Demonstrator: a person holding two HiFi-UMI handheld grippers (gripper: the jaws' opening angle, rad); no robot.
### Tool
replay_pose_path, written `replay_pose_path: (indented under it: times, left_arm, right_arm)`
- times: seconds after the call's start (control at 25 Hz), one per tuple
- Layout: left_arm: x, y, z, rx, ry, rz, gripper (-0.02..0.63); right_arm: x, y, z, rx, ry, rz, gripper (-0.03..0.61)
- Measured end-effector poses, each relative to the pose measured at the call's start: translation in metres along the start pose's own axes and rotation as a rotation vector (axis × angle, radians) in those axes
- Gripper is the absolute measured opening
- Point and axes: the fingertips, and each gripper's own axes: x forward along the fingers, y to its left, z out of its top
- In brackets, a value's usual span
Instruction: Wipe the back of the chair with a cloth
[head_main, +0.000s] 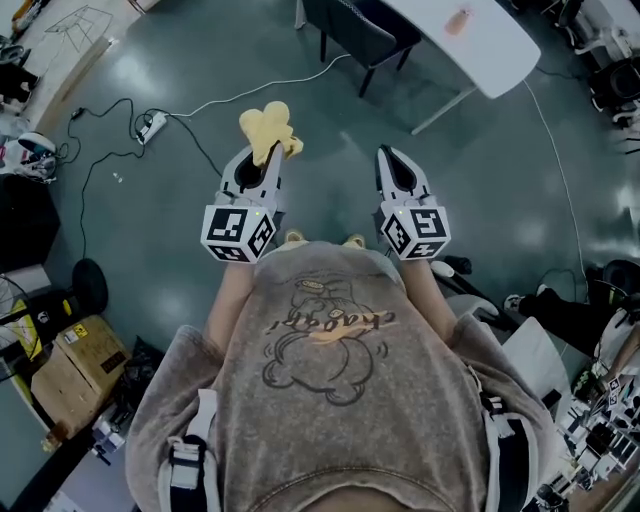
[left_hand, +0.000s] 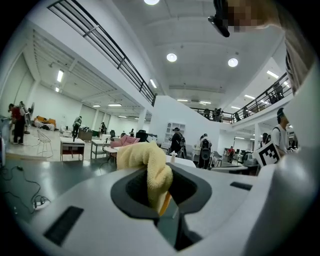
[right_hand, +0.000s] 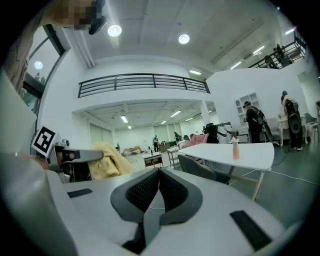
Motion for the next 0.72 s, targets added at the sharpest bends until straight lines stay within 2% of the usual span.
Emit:
replay_pose_path:
  times: [0.28,0.44,0.72]
  left_arm:
    - [-0.009,0.016,-0.015,-0.028,0.013,-0.073,0.064]
    - [-0.002,0.026,-0.018,-0.038,0.030,-0.087,0.064]
    - [0.032,0.054,-0.014,-0.034,0.033,-0.096,0.064]
  right_arm:
    - [-0.002,0.009,-0.008,-0.014,-0.017,-0.071,0.025]
    - [0.001,0.003,-0.009,-0.012,-0.004,-0.105,0.025]
    - [0.042,-0.006,-0.018,-0.007,0.017,-0.106,0.025]
